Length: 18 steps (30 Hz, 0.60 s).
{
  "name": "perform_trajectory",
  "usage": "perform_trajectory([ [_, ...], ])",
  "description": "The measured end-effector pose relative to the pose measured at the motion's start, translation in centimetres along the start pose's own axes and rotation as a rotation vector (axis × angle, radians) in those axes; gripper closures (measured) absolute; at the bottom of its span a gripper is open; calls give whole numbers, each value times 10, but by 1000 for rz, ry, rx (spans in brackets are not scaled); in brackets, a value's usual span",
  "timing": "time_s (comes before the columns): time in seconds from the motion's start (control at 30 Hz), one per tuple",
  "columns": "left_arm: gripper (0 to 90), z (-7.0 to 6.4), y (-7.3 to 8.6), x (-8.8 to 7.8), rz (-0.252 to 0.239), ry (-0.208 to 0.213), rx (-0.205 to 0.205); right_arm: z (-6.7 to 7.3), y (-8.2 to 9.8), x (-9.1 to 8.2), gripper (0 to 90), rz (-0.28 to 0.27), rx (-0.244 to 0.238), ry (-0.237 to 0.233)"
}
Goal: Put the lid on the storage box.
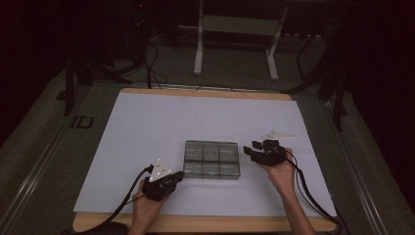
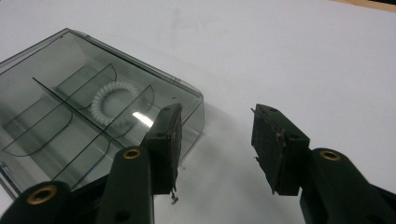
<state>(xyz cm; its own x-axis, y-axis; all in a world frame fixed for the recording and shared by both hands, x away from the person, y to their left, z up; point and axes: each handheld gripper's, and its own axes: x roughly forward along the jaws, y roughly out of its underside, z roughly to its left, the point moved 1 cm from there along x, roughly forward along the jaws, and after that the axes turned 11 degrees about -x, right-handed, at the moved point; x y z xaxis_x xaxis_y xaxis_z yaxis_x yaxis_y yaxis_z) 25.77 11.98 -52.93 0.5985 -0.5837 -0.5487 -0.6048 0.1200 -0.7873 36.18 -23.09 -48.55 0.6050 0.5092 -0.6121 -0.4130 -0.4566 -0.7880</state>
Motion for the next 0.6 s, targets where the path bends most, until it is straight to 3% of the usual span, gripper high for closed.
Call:
perform_trajectory([
  [0.33,847,-1,2,1,17,17,18,0,0,-1,528,-4,3,2],
  [0.6,819,2,1,-8,-15,15,21,-2,1,-5,528,-10,5,9],
])
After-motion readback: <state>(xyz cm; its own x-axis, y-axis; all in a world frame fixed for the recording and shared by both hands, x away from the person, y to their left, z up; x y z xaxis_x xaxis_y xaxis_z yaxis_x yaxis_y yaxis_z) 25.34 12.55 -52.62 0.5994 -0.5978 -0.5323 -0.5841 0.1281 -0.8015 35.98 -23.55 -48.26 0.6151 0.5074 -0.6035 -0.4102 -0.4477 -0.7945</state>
